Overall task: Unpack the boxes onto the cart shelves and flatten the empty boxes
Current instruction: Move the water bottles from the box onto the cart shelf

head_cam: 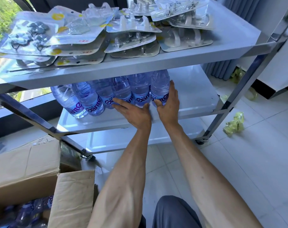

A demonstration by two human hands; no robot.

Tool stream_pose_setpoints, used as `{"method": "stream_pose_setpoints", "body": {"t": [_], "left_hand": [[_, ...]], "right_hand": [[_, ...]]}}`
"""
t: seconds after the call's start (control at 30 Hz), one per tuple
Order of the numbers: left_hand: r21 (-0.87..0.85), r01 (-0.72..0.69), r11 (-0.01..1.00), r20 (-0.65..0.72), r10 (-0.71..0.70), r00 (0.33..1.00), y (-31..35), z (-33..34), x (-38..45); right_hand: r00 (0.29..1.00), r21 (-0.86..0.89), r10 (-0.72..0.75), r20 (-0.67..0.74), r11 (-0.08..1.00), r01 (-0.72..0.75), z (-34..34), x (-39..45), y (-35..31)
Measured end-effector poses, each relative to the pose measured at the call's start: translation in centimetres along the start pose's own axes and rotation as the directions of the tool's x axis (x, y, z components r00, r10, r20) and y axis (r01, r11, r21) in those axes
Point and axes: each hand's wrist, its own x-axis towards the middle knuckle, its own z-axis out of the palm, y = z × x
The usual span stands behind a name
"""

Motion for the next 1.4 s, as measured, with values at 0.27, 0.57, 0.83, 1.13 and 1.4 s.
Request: {"method": "stream_pose_setpoints", "body": {"t": [0.27,0.57,0.83,1.13,1.4], "left_hand": [[0.032,-0.013,0.999,-0.011,0.013,1.000,-0.2,0.3,0.2],[0.032,-0.025,0.999,0.003,0.025,1.000,-0.2,0.0,0.2],[-0.125,-0.064,0.990,0.065,0.072,0.995,-0.7,-3.0,0.0],[-0.150,-0.166,0.975,-0.248,0.126,0.960,-8.1,-14.8,1.7],[0.014,0.070,0.997,-0.496,-0.053,0.867,-18.3,-29.8,3.6]], "right_hand": [[1.000,0.021,0.007,-0.028,1.000,-0.006,0.5,0.7,0.4],[0.995,0.005,0.073,-0.071,0.997,-0.073,1.5,0.8,0.1],[0.973,-0.210,0.215,-0.083,0.951,-0.228,0.9,-1.7,-0.7],[0.994,-0.125,0.029,-0.109,0.991,-0.042,5.2,-11.9,-5.3],[0.901,0.029,0.013,0.435,0.999,-0.029,15.9,-22.8,-15.1]]}}
